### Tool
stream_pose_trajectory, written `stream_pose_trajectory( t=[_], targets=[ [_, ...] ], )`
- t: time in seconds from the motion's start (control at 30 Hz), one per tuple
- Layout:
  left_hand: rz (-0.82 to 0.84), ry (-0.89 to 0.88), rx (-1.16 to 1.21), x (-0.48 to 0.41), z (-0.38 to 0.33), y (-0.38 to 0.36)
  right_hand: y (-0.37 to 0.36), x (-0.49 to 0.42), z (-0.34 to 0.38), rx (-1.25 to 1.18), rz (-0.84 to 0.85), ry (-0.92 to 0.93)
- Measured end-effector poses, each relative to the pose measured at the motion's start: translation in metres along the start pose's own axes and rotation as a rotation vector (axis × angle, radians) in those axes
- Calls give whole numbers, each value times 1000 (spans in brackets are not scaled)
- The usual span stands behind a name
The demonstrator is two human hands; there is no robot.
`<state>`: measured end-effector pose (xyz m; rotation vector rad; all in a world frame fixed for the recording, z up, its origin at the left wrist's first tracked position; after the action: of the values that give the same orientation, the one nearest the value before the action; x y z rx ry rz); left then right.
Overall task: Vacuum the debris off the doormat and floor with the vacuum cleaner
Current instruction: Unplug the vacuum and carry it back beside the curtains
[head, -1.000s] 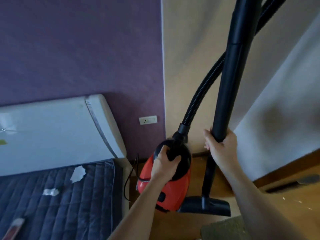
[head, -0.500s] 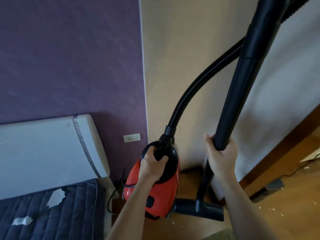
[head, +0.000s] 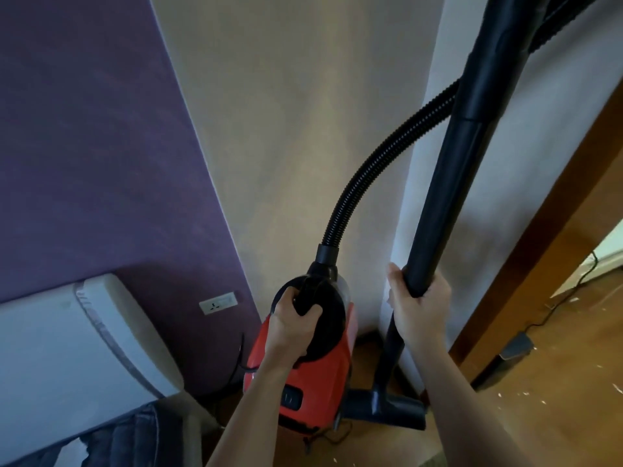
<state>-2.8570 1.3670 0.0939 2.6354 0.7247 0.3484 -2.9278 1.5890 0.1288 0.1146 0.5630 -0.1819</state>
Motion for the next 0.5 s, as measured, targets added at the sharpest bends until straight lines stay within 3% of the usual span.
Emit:
stream_pose_trajectory(
  t=[0.3,0.5],
  targets=[
    [219,-52,-134,-41,-24,-66,44,-15,-6,165,-139,76],
    [581,-180,-95,-52,-36,-118,68,2,-6,322,-374,32]
  ],
)
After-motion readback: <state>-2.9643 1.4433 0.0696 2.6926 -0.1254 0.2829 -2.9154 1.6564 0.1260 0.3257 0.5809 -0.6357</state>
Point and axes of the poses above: each hand's wrist, its own x-axis away from the middle knuckle, its own y-axis out of the back of the hand, z = x × y, the point moved 7 cm from there along -x, towards the middle knuckle, and after that the axes turned 7 degrees about y, right-handed, at the moved point
